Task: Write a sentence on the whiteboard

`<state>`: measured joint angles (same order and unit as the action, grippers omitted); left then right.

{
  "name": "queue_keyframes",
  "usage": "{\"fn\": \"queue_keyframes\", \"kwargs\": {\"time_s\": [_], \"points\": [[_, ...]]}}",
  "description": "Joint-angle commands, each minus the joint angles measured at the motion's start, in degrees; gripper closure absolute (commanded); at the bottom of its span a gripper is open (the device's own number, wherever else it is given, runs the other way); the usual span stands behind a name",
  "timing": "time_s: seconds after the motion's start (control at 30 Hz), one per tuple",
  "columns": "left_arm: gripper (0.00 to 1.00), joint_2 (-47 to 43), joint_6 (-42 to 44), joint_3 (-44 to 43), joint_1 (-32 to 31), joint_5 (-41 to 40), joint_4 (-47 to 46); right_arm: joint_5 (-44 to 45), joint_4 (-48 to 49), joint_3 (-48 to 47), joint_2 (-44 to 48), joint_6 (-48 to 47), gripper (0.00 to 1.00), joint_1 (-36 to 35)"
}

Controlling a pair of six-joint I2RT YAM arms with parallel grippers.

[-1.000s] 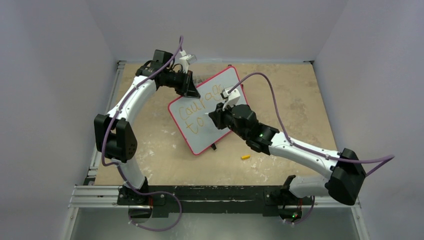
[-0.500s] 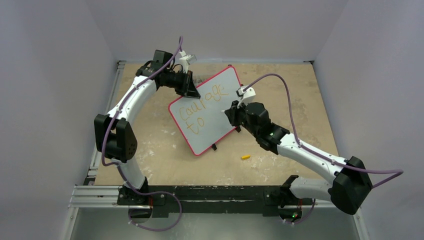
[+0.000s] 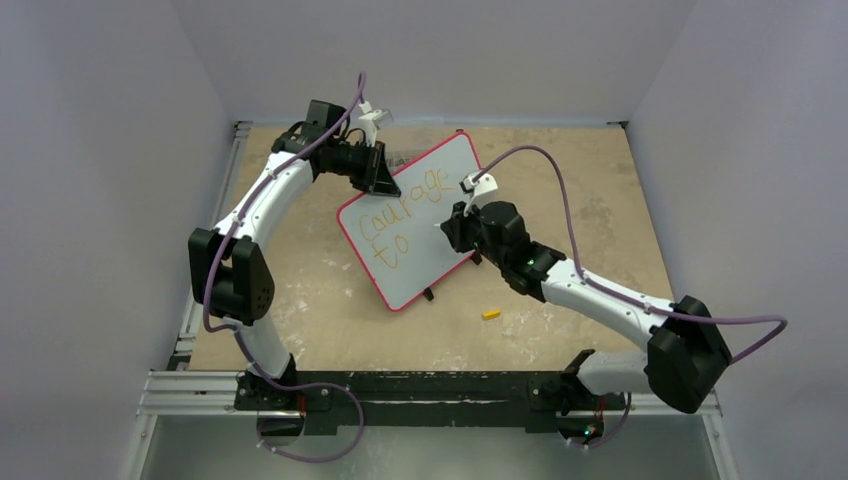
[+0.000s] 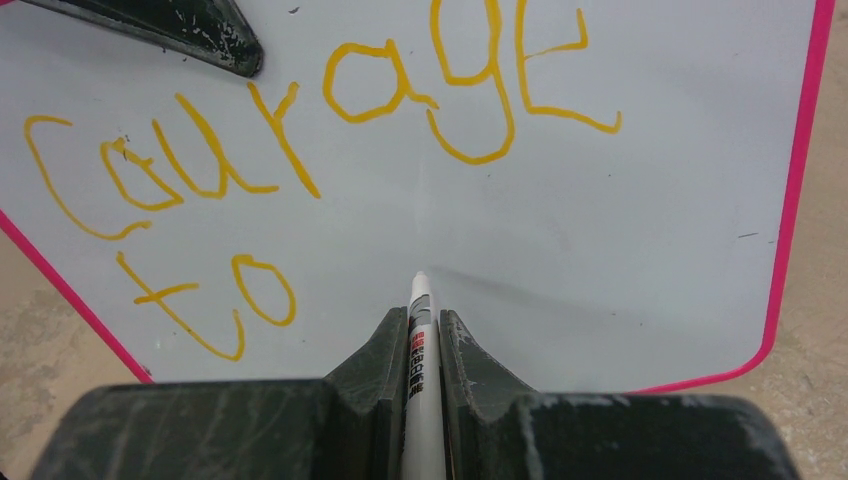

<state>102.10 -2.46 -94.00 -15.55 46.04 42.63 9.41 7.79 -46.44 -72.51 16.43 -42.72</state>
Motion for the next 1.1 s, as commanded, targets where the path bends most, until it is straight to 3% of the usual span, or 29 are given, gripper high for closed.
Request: {"fn": "queue_keyframes", "kwargs": {"time_s": [0.0, 1.07], "points": [[1.00, -0.1, 1.2, 1.7, -1.5, -4.7, 3.2, -0.4, 3.0, -4.1, -1.6, -0.9, 1.00, 0.1], [1.00, -0.1, 0.9, 1.6, -1.7, -4.3, 3.0, -6.2, 5.7, -5.7, -6.8, -1.2, 1.00, 0.1]]}}
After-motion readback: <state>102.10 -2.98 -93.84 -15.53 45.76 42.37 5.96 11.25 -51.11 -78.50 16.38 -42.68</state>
